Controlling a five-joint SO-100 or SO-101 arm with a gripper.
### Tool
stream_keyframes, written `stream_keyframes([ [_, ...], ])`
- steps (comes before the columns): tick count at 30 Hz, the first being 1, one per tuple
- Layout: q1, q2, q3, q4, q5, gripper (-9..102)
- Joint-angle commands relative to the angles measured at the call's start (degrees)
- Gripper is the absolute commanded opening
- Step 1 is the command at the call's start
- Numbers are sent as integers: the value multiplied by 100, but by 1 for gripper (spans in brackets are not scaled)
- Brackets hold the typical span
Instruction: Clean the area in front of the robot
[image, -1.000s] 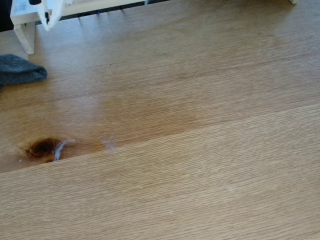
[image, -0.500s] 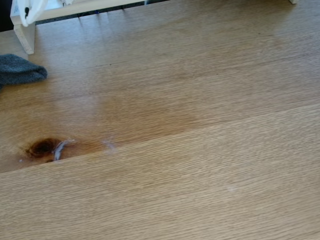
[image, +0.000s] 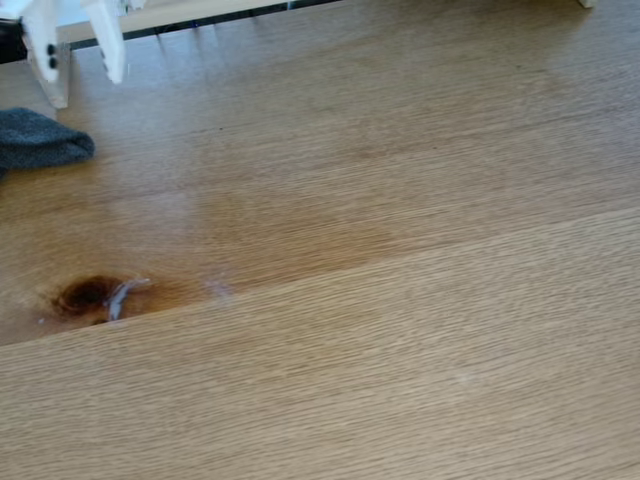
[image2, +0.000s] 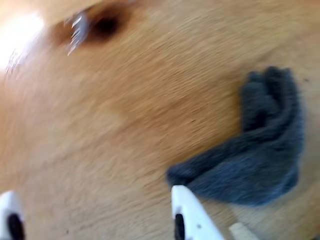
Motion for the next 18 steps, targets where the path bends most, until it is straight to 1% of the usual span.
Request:
stream_keyframes([
  [1, 1020, -1389, -1723, -378, 9, 35],
  [5, 1934, -2602, -2426, -510, -396, 38],
  [8, 2426, -3454, -2610, -729, -879, 38],
  [11, 2821, -4166, -2619, -1090, -1468, 39],
  [14, 3111, -4711, -2689, -1266, -1898, 40],
  [18, 3375, -5238, -2698, -1854, -2312, 41],
])
